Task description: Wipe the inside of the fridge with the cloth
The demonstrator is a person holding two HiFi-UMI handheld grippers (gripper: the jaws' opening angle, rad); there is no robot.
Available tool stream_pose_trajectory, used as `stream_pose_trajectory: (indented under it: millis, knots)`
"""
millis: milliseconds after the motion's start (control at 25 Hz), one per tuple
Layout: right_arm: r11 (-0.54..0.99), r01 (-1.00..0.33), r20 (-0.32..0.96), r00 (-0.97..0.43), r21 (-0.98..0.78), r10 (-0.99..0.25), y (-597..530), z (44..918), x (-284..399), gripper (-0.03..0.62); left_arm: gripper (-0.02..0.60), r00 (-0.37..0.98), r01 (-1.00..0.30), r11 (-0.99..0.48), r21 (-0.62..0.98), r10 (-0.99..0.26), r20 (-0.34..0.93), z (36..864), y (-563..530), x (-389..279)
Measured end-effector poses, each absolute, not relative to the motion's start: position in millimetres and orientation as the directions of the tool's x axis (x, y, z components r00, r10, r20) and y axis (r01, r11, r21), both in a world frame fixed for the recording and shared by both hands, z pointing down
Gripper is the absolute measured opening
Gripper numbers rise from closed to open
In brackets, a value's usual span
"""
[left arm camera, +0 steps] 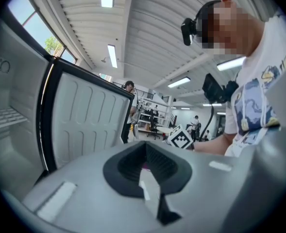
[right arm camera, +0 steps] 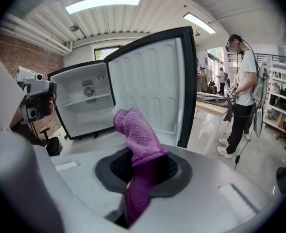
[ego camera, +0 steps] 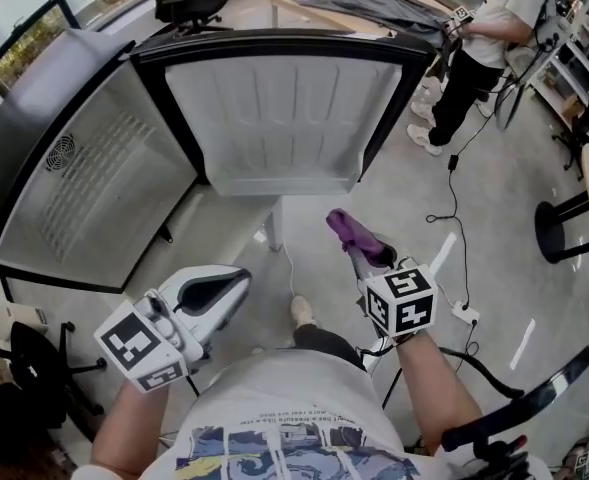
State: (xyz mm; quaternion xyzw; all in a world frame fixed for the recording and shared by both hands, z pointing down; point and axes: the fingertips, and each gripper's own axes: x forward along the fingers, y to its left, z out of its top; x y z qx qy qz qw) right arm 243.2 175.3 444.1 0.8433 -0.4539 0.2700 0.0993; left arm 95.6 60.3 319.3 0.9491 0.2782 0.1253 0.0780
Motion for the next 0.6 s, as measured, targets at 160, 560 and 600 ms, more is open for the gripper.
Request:
stream_pose_trajectory:
  millis: [160,560,600]
  knots:
    - [-0.556,-0.830,0.518,0.457,-0.044,-0.723,169,426,203,0.054,0.005,0.814,0.513,-0.830,0.222,0.552,0.183,322,50,59]
    - [-0.536,-0.844,0.450,0.476,-0.007,-0.756,169,381,118,0.054,0.005,0.797,0.541,-0.810,0.227,0.580,0.170,320,55,2]
    - [-0.534,-0.846,0.439,0.477,-0.006,-0.761,170,376,111,0.054,0.005,0.795,0.545,-0.808,0.224,0.583,0.166,319,56,-2]
